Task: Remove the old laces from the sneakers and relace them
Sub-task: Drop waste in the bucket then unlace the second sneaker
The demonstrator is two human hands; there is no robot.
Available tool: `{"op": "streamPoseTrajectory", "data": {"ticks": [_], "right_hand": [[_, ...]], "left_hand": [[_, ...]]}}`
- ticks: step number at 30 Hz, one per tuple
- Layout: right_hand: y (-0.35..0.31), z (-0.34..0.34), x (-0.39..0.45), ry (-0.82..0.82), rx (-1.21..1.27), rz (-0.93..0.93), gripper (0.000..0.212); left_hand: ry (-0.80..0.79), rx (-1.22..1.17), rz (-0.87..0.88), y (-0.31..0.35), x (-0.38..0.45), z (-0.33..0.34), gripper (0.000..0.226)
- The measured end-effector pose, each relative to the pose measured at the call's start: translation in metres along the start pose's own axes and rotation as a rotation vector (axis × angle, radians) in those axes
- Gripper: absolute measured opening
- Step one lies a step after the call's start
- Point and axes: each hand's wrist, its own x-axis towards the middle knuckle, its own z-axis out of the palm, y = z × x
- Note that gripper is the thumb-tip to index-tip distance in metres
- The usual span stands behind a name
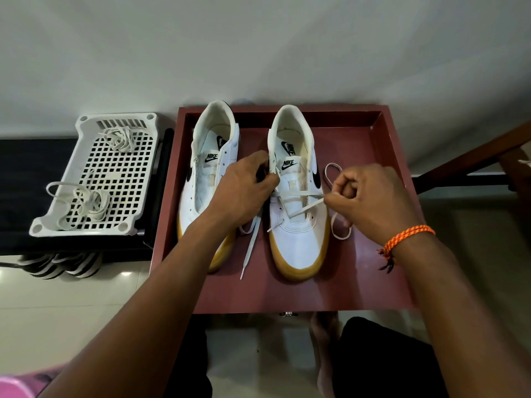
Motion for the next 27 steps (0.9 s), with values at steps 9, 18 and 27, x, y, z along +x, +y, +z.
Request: {"op": "streamPoseTrajectory", "data": {"ticks": [9,18,27], "right_hand": [[-0.01,0.01,-0.003,-0.075,0.146,-0.122,0.012],[-0.014,0.032,-0.007,-0.197,-0.035,-0.134,0.006],[-0.026,0.042,-0.012,-0.108,-0.21,-0.133,0.014]], "left_hand": [[-0.004,0.003,0.001,0.001,0.0,-0.001,0.012],[0.008,0.027,0.003,0.001,0.0,0.001,0.012],[-0.003,0.014,-0.014,0.0,0.001,0.0,0.013]]}}
